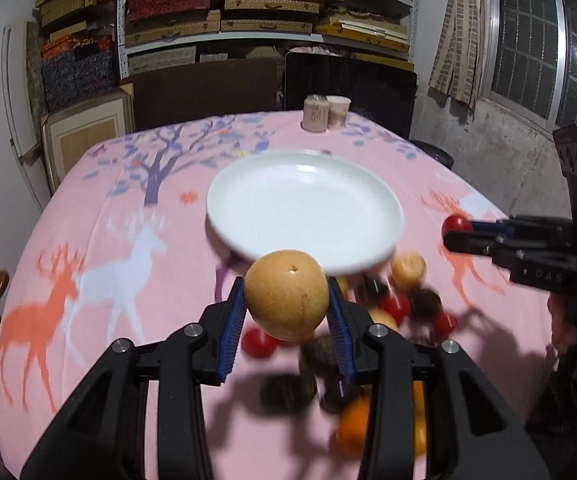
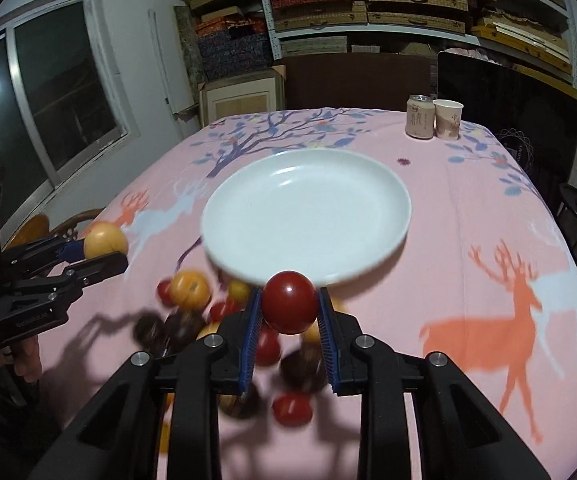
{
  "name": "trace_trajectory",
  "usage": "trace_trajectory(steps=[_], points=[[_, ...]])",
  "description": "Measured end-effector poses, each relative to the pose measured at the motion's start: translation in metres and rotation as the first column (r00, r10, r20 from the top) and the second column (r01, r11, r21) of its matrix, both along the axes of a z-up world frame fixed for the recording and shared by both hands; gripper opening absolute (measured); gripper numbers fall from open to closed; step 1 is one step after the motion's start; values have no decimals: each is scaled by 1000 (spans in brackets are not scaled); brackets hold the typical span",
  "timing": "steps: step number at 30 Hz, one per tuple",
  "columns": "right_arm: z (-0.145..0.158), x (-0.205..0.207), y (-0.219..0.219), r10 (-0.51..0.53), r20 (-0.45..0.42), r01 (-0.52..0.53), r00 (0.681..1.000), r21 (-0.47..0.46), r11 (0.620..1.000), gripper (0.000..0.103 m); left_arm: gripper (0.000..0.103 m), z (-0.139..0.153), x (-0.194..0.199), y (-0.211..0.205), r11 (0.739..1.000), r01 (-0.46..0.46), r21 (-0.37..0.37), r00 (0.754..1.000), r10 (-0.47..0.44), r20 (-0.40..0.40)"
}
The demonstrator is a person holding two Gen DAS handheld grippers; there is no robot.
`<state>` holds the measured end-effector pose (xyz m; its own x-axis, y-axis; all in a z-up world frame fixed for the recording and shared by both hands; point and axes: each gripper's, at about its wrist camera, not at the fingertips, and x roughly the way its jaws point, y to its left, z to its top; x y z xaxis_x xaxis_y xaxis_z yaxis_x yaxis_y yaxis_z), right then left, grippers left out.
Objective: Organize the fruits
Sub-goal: 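Carry both fruits over the white plate and open both tools to release, then withdraw both open tools from the plate back to the fruit cluster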
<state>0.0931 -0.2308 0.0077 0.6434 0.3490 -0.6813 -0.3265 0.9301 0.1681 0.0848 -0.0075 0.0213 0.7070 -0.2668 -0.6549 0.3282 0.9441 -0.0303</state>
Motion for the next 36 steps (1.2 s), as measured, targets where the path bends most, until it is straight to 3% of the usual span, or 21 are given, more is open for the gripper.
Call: trace_trajectory(steps=[4, 8, 9, 11, 12, 13, 14, 16, 20, 23, 29, 32, 34, 36], points=[[-5, 73, 6, -33, -8, 32, 999, -38, 999, 28, 39, -5, 92, -21, 1000, -8, -3, 998, 8, -57], [-19, 135, 5, -77, -50, 77, 996, -12, 997, 29, 39, -27, 160, -37, 1000, -25, 19, 991, 27, -132], [-18, 143, 5, -77, -43, 77, 996, -2, 997, 31, 39, -31, 172, -41, 1000, -16, 18, 989, 18, -147], [-13, 149, 5, -102, 0, 102, 995, 5, 995, 63, 39, -37, 184, -45, 1000, -9, 24, 986, 13, -164], [-9, 148, 5, -112, 23, 112, 993, 6, 994, 64, 43, -38, 186, -45, 1000, -11, 25, 986, 15, -165], [-7, 146, 4, -111, 31, 111, 993, 10, 994, 64, 59, -37, 184, -43, 1000, -17, 16, 987, 19, -158], [-4, 141, 4, -109, 36, 109, 993, 16, 994, 64, 77, -33, 180, -40, 999, -31, 11, 990, 32, -138], [1, 128, 1, -107, 52, 106, 993, 26, 994, 64, 83, -24, 164, -32, 999, -47, -3, 995, 46, -89], [10, 79, -5, -96, 90, 93, 991, 37, 995, 64, 83, -4, 118, -19, 999, -30, -29, 998, 28, -55], [10, 36, -13, -88, 101, 85, 991, 31, 996, 63, 83, 3, 61, -13, 1000, 23, 10, 1000, -22, -20], [-15, -36, -33, -99, 62, 97, 993, 35, 995, 63, 82, -16, -49, -11, 988, 134, 80, 991, -132, -27], [-28, -59, -41, -126, 47, 125, 991, 35, 992, 63, 73, -27, -87, -16, 980, 183, 76, 983, -179, -50], [-34, -70, -44, -138, 33, 137, 990, 50, 989, 63, 72, -37, -100, -19, 979, 191, 68, 980, -186, -73], [-37, -76, -44, -142, 18, 140, 990, 61, 988, 63, 61, -47, -103, -22, 981, 185, 51, 978, -179, -104]])
